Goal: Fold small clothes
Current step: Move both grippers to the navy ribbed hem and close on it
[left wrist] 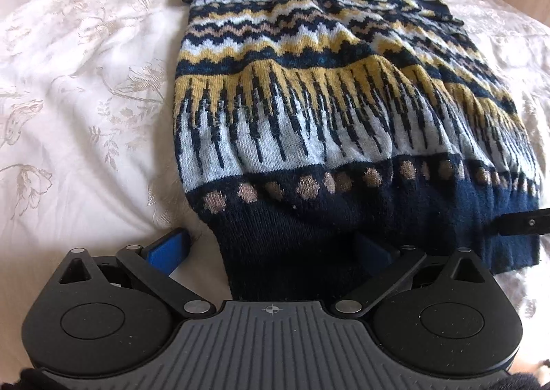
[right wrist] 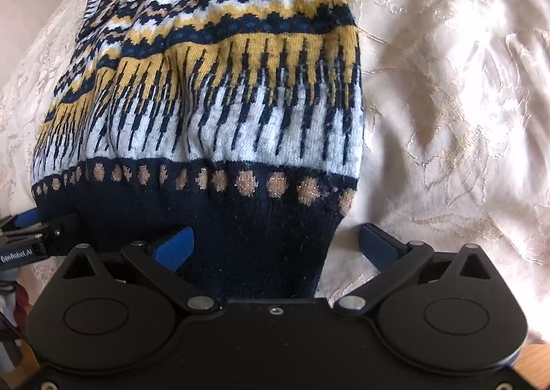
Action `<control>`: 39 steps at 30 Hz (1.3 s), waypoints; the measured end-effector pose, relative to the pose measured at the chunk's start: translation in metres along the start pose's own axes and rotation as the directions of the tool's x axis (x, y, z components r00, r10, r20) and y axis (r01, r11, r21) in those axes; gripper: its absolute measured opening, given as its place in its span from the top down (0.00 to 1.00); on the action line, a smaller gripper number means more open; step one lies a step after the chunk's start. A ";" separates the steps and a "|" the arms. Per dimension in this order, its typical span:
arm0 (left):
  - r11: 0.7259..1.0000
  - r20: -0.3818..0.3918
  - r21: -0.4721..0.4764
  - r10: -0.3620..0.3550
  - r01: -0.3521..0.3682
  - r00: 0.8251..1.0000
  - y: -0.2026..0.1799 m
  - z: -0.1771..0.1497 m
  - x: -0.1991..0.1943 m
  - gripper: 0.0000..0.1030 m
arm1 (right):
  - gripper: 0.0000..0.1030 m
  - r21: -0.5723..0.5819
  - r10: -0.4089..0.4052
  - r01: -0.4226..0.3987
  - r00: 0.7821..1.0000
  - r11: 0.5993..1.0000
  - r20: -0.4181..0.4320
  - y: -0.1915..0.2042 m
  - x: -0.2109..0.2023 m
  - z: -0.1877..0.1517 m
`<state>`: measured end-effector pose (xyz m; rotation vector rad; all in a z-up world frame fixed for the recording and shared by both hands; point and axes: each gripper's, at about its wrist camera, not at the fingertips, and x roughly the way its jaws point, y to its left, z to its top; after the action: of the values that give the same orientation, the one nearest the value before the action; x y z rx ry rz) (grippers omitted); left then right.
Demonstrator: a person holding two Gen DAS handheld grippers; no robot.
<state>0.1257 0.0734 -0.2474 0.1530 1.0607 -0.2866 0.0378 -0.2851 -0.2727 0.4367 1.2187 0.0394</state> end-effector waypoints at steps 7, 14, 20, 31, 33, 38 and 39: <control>0.998 0.014 -0.051 0.046 -0.045 0.999 -0.005 -0.002 -0.003 0.00 | 0.00 0.013 0.019 -0.019 0.999 1.000 0.030 -0.009 -0.008 -0.008; 0.999 -0.068 -0.022 0.040 -0.042 0.997 -0.006 0.009 0.002 0.01 | 0.00 0.005 0.024 -0.024 1.000 1.000 0.008 -0.009 -0.009 -0.006; 1.000 -0.042 -0.010 0.015 -0.016 0.999 -0.009 0.003 -0.009 0.24 | 0.15 0.005 0.066 -0.066 0.998 0.998 -0.005 -0.007 -0.011 -0.002; 0.980 0.003 -0.135 -0.147 0.146 0.989 0.007 0.001 -0.026 0.88 | 0.82 0.067 0.221 -0.223 0.975 0.972 0.038 -0.014 -0.035 -0.013; 0.972 0.021 -0.164 -0.168 0.169 0.986 0.012 0.002 -0.031 0.90 | 0.84 0.072 0.239 -0.244 0.968 0.967 0.070 -0.013 -0.045 -0.013; 0.972 0.073 -0.162 -0.160 0.170 0.984 0.012 0.010 -0.049 0.90 | 0.85 0.067 0.280 -0.292 0.948 0.954 0.153 -0.009 -0.073 -0.009; 0.970 0.088 -0.167 -0.163 0.176 0.983 0.012 0.012 -0.053 0.90 | 0.85 0.066 0.288 -0.302 0.943 0.951 0.169 -0.008 -0.077 -0.008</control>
<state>0.1153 0.0901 -0.1952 -0.1059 1.0217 -0.3492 0.0018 -0.3105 -0.2089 0.6886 0.9942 0.2037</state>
